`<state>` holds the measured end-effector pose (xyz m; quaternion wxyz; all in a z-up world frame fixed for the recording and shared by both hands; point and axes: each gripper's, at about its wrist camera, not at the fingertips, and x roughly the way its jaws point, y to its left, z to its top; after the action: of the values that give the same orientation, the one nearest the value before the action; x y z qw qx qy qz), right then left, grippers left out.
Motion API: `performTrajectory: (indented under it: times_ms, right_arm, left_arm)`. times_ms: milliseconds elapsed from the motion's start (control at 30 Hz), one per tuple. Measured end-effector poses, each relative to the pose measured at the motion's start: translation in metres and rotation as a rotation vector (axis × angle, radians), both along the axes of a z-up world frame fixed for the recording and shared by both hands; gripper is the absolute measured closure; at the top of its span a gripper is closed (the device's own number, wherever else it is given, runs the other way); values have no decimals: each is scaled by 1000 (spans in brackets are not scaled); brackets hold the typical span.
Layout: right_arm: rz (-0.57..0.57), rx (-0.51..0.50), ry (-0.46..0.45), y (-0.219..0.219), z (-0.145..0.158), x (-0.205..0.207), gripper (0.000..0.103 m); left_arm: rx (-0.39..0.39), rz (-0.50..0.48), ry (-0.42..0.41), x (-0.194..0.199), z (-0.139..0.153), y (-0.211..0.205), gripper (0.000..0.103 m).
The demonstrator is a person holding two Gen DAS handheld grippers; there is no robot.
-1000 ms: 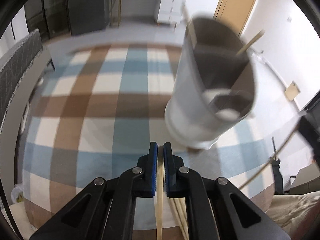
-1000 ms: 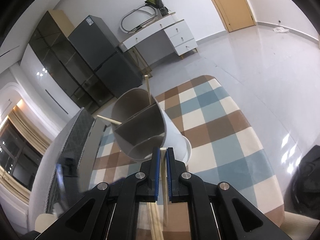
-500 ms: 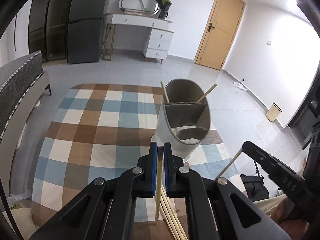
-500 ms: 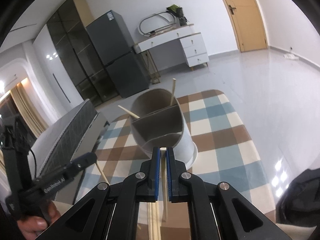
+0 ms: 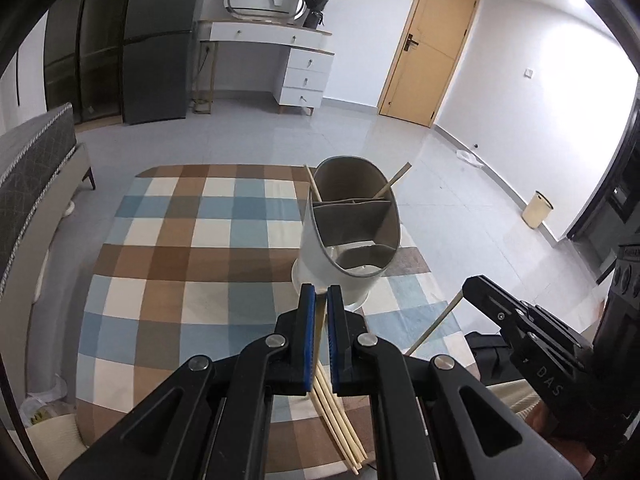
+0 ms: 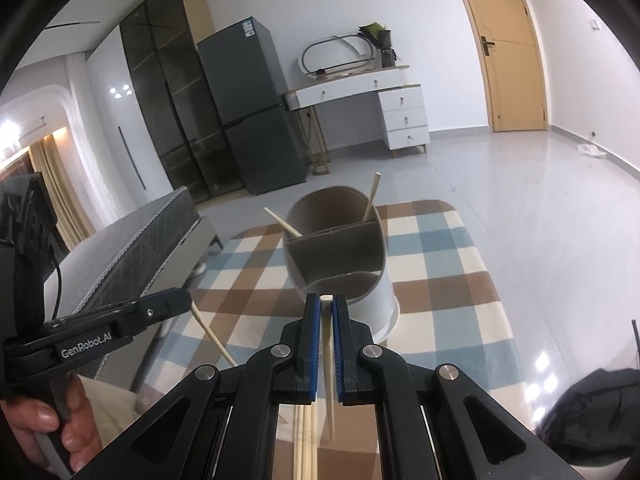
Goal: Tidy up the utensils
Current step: 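Carry both chopsticks above the utensil holder and lower them inside, then open both grippers and pull them back from the holder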
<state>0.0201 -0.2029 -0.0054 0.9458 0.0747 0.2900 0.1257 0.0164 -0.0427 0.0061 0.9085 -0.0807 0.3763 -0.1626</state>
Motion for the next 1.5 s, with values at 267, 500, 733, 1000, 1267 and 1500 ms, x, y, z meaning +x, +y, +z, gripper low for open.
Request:
performTrajectory:
  times_ms: [267, 500, 733, 1000, 1267, 1500]
  right_arm:
    - [2, -9, -14, 3, 7, 0, 98]
    - [17, -4, -40, 8, 19, 4, 98]
    - [33, -20, -97, 10, 48, 16, 98]
    - [44, -8, -181, 2, 100, 41, 98]
    - [92, -50, -269, 9, 140, 77, 98]
    - [136, -96, -283, 22, 138, 112, 98]
  left_arm:
    - [-10, -16, 4, 1, 16, -3, 102]
    - [-41, -27, -9, 7, 39, 0, 102]
    - [-98, -27, -13, 18, 71, 4, 102]
    - [-129, -21, -72, 43, 110, 3, 102]
    - [-174, 6, -95, 82, 126, 6, 102]
    - [-190, 25, -92, 116, 112, 10, 103]
